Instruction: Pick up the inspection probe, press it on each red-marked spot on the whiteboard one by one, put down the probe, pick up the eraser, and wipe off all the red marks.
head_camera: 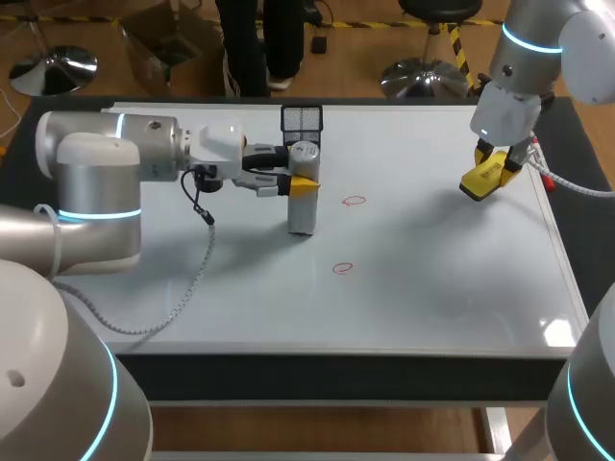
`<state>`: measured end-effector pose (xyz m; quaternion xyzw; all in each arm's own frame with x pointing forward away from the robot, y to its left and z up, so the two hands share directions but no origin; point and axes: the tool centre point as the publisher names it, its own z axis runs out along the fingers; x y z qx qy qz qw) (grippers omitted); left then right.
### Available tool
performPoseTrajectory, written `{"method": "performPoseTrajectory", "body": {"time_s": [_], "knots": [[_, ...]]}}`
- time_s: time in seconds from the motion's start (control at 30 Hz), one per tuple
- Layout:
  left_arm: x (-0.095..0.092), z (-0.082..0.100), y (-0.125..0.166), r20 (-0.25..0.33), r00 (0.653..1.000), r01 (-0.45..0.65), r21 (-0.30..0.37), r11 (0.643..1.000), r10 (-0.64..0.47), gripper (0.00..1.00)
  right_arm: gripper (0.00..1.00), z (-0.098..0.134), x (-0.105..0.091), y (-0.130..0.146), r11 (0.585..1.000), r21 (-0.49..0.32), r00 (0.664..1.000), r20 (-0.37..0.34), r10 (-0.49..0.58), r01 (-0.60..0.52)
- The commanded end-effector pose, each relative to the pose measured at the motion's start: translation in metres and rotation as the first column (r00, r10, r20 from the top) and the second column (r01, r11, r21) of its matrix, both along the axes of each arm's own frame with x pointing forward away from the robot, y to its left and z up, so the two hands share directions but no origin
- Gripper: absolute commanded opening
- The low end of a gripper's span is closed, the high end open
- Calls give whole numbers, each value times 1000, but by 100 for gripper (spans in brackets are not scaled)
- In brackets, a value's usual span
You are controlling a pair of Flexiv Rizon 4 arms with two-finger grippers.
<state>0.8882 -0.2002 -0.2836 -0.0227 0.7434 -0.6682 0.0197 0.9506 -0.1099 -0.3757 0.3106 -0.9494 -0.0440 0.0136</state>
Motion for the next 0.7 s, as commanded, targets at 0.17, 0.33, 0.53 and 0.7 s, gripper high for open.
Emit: {"method": "performPoseTrajectory", "body": {"time_s": [0.17,0.33,0.53,0.7], "knots": [[-1,0,0,1,1000,-6,0,1000,6,0,0,1,0,0,1000,-4,1000,0,1,-1],[-4,4,1,3,1000,-9,-2,1000,9,0,0,1,0,0,1000,-4,1000,0,1,-1],[-8,12,10,9,1000,-27,-15,1000,27,0,0,1,0,0,1000,-4,1000,0,1,-1],[-17,22,32,18,998,-67,-23,997,68,0,0,1,0,0,1000,-4,1000,0,1,-1]]}}
